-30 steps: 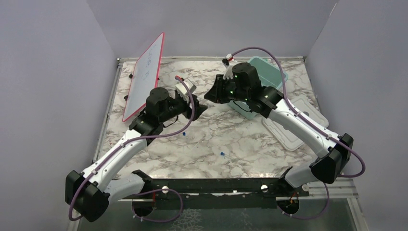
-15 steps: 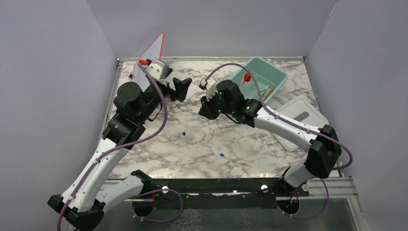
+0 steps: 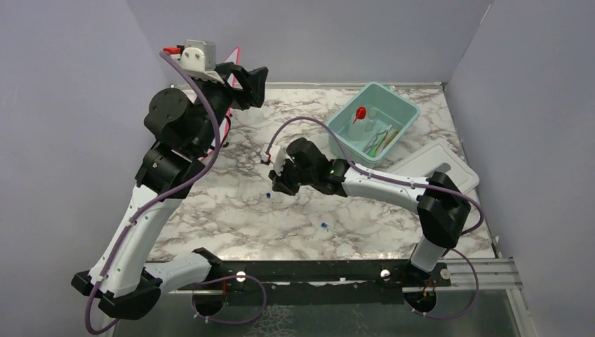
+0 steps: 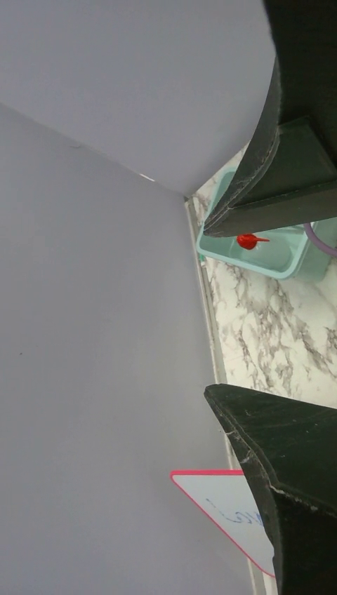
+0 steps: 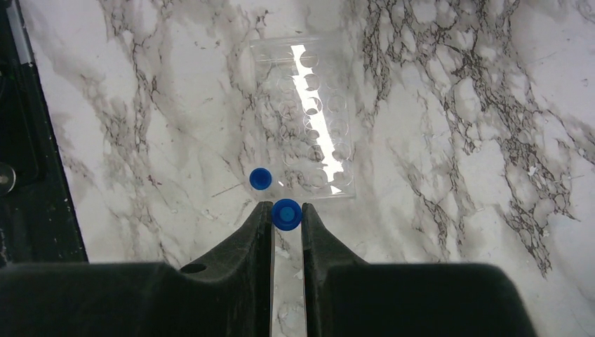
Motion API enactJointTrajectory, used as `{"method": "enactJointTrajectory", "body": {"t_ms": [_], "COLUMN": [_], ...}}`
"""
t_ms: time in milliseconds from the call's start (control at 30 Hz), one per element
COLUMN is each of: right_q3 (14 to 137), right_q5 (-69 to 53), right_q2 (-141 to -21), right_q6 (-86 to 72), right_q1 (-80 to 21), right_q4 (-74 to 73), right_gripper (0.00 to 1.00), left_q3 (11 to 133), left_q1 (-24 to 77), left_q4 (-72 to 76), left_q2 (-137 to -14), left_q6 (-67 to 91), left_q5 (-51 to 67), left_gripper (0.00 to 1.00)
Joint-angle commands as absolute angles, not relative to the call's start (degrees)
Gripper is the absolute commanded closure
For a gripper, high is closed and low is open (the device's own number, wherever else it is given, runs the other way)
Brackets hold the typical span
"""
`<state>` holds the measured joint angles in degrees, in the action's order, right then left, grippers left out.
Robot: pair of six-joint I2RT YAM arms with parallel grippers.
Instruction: Organize the chemistry lab equipment
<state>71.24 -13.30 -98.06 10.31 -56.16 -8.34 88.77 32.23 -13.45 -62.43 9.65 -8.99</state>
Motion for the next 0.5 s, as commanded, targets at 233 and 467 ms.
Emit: {"method": "enactJointTrajectory", "body": {"t_ms": [233,467], "right_q3": [68.6,67.8], "right_q5": [-18.3,-20.0], "right_q2": [-100.7,-102.2], "right_q6": [15.4,16.2], "right_q1": [-56.1,-56.0], "right_q4": [3.2,4.1], "right_gripper": [0.83,0.83], "left_q3": [93.0,92.5], "left_q1": [32.2,32.2], "left_q4": [-16.2,-16.0], "left_q2": [-63.9,-64.7], "left_q6": [9.8,10.1], "left_q5": [-16.3,-16.3], "left_gripper": [0.21,0.21]}}
